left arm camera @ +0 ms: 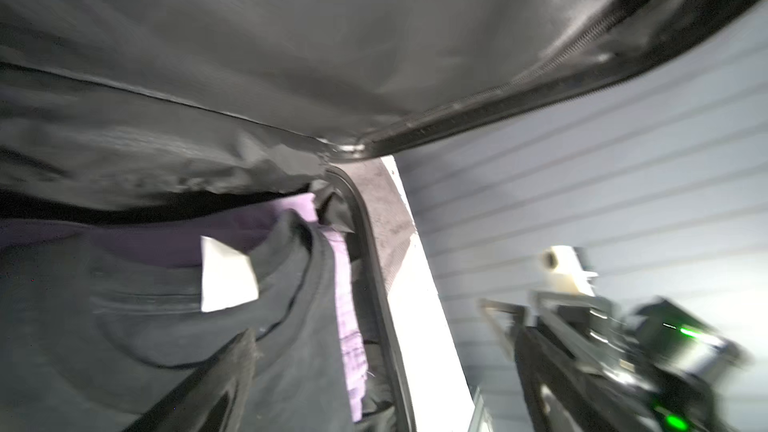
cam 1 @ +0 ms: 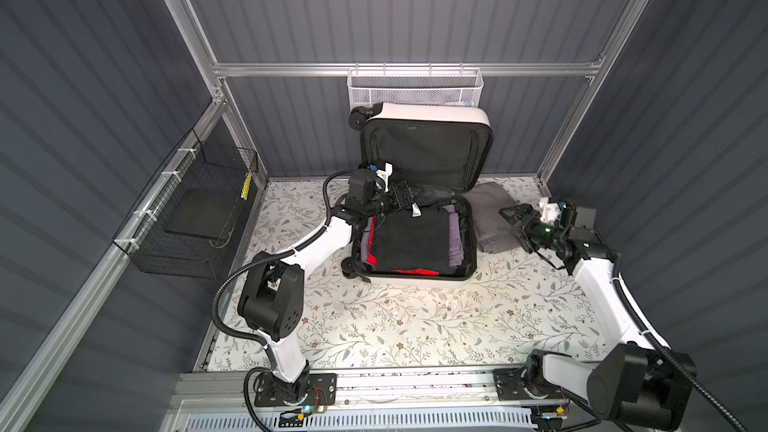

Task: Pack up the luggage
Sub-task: 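Grasp the grey towel with the right gripper while the left holds the shirt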

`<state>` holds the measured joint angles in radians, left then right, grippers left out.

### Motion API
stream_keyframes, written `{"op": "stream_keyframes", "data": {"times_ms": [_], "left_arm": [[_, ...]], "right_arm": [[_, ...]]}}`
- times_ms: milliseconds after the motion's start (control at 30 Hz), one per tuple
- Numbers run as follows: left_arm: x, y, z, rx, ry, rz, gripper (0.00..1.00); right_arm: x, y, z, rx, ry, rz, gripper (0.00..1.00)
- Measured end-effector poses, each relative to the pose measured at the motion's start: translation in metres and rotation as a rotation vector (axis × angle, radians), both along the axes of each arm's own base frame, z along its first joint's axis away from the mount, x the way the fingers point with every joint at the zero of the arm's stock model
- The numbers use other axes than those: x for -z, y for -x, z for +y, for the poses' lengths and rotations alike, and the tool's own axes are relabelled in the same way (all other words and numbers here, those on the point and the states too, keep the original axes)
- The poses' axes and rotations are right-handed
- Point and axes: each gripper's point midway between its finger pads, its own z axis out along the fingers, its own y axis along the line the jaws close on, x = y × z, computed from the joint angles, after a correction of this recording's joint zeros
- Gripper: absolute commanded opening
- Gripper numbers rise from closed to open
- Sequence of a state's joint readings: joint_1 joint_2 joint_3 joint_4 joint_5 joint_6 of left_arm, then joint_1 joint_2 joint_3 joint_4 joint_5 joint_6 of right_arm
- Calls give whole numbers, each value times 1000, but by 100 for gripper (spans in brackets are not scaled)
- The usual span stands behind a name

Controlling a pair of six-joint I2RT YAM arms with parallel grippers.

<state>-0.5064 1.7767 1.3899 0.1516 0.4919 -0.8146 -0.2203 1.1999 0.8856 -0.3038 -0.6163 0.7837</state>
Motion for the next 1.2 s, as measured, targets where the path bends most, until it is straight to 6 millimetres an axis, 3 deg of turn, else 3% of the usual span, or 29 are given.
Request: {"op": "stream_keyframes", "data": {"times_ms": [100, 200, 600, 767, 1067, 1200], "left_arm": [[-9, 0, -6, 16, 12, -16, 100], [-17, 0, -9, 26, 22, -30, 100], [-8, -3, -12, 28, 17, -11, 100], [-5, -5, -18, 34, 14, -1, 100], [-9, -7, -26, 39, 15, -8, 100], [-6, -7, -27, 35, 9, 0, 100]], "right_arm": [[45, 10, -22, 84, -48, 122, 99], [75, 13, -31, 126, -78, 204, 99], [131, -21, -49, 218, -149, 276, 97], [151, -31, -53, 249, -183, 297, 95], [152, -65, -61, 294, -247, 224, 89], [153, -83, -63, 308, -253, 207, 78]]}}
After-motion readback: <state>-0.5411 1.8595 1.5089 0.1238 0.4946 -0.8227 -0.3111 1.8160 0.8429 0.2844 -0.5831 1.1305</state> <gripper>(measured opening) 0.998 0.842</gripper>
